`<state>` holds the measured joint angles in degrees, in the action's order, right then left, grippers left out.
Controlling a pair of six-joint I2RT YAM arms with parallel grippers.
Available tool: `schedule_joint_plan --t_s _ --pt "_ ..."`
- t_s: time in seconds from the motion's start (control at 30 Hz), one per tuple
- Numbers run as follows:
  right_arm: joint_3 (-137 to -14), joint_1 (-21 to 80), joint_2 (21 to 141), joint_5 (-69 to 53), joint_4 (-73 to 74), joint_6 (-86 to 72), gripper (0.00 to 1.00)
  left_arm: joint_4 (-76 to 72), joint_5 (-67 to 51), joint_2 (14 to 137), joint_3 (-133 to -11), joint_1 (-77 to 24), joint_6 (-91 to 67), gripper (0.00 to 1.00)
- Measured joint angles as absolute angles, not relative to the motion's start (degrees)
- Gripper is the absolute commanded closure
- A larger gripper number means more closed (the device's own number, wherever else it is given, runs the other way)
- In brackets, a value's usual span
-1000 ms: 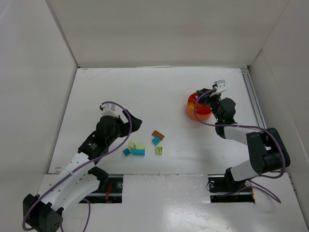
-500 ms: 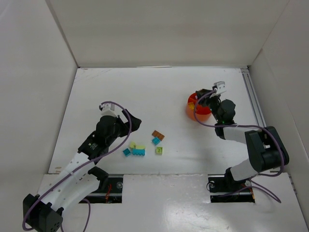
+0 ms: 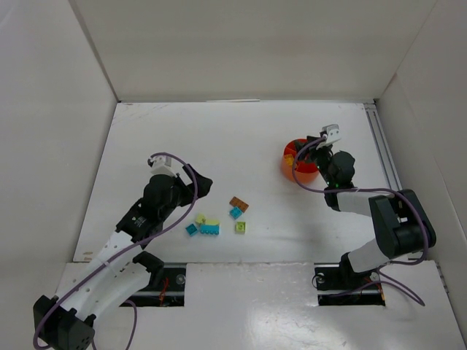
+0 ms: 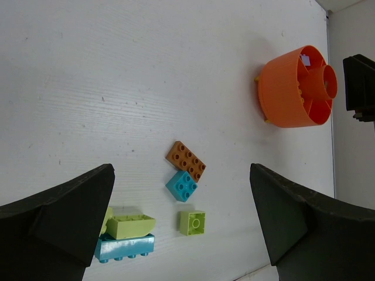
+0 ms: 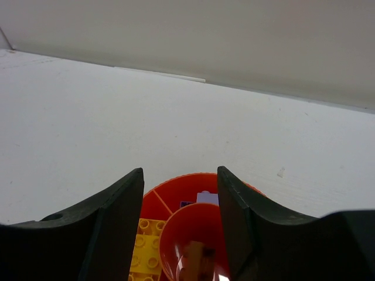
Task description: Sort the legos into containers by color
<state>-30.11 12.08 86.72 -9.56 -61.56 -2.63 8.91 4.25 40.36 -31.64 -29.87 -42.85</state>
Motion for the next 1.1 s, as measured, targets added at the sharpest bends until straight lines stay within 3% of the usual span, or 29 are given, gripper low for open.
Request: schedule_joint_plan --t_s 0.13,0.33,0.43,0.53,0.63,1.1 --pt "-30.0 12.1 86.7 -9.6 -61.6 -2.8 0.42 9.3 4.6 40.4 -31.7 -29.9 -42.9 0.00" --pt "-29.8 12.1 84.4 -9.5 -60.8 -2.9 0.24 9.8 4.8 39.9 -31.6 -29.9 -42.9 0.00" --pt "-29.8 12.1 81.2 -8.7 -58.2 -2.9 0.24 10.3 4.8 39.9 -31.9 -29.9 -42.9 0.00" --pt "-30.0 12.1 78.6 -8.3 -54.6 -2.5 0.17 11.4 4.8 39.9 -32.7 -29.9 -42.9 0.00" --pt "-30.5 12.2 76.7 -7.4 -48.9 -2.0 0.00 12.8 5.0 40.0 -34.0 -29.9 -42.9 0.00" --pt "-44.7 19.6 71.0 6.2 -8.3 -2.9 0.00 19.4 6.5 43.3 -35.6 -29.9 -44.1 0.00"
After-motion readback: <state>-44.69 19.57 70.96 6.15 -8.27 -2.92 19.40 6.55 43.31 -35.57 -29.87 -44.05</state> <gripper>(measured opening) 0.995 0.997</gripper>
